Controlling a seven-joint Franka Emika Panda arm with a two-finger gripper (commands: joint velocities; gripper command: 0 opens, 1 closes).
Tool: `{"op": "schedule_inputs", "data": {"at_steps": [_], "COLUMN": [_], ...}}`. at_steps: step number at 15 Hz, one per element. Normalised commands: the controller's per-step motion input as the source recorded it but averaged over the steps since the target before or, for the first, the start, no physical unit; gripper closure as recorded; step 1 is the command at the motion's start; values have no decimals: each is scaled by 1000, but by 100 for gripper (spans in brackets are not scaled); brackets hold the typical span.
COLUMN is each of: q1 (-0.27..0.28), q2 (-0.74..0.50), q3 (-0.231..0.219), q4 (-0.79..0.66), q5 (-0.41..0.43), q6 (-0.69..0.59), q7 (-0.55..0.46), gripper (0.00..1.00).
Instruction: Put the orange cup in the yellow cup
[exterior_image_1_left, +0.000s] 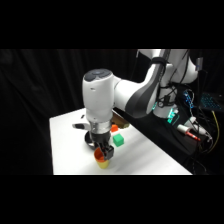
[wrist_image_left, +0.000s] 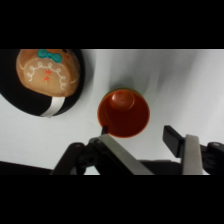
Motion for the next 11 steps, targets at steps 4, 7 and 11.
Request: {"op": "schedule_inputs", "data": {"at_steps": [4,7,11], "q1": [-56,-81,-82], "q2": [-78,-114,-117], "q3": [6,43,56], "q4": [195,183,146], "q5": [-62,0,27], "q6": [-333,-332,-274], "q7": [-110,-145,-139], "gripper": [0,0,0]}}
